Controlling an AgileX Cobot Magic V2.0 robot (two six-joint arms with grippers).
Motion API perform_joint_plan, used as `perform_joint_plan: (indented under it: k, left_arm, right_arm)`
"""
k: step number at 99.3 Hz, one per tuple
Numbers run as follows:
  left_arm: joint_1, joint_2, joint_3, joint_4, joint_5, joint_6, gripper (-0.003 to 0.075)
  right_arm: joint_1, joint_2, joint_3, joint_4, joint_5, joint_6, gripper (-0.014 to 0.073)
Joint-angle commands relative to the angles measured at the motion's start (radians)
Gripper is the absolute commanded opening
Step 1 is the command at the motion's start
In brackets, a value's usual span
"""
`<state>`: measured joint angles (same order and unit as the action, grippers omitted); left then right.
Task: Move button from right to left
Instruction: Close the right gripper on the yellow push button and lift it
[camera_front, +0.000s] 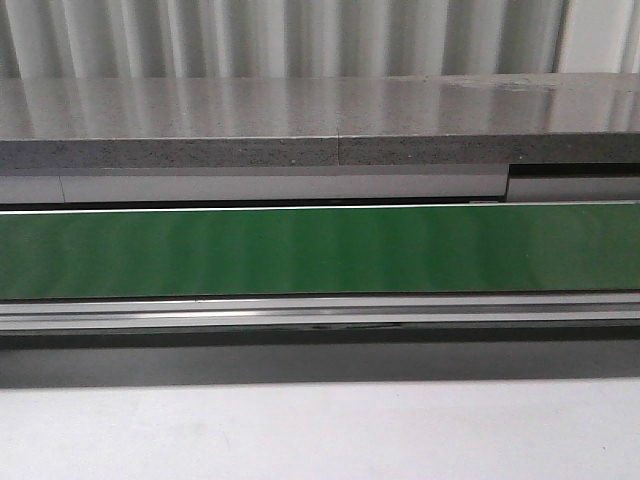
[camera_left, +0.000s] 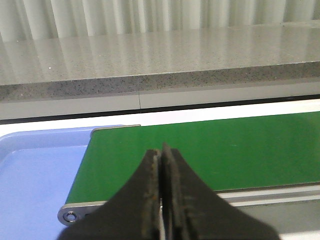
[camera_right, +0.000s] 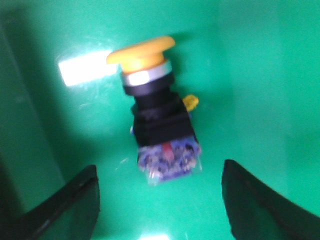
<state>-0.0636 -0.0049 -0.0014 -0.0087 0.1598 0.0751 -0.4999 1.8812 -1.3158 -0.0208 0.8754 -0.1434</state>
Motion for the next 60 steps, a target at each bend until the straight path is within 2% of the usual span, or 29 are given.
perform_joint_plan:
  k: [1, 19, 24, 36, 43, 51, 60]
  left_arm:
    - [-0.006, -0.035, 0.025, -0.002, -0.075, -0.002, -0.0020]
    - [-0.006, -0.035, 0.025, -0.002, -0.075, -0.002, -0.0020]
    - [-0.006, -0.035, 0.025, -0.002, -0.075, -0.002, -0.0020]
    - [-0.006, -0.035, 0.025, -0.002, -0.075, -0.002, -0.0020]
    - [-0.006, -0.035, 0.025, -0.002, -0.075, -0.002, -0.0020]
    - [-0.006, -0.035, 0.025, -0.002, -0.075, -0.002, -0.0020]
    - [-0.006, -0.035, 0.025, -0.002, -0.075, -0.002, -0.0020]
  right_arm:
    - [-0.005, -0.017, -0.032, -0.015, -0.053, -0.015, 0.0521]
    - [-0.005, 0.036, -0.032, -0.015, -0.108, -0.015, 0.0507]
    - [-0.005, 0.037, -0.032, -0.015, -0.110, -0.015, 0.0462]
    - [-0.005, 0.035, -0.037, -0.022, -0.117, -0.015, 0.0262]
    - [-0.005, 0.034, -0.049, -0.022, -0.108, -0.015, 0.0187]
    - [-0.002, 0.028, -0.071, -0.021, -0.072, -0.015, 0.0167]
    - [0.007, 0.002, -0.113, 0.000, 0.030, -0.015, 0.0167]
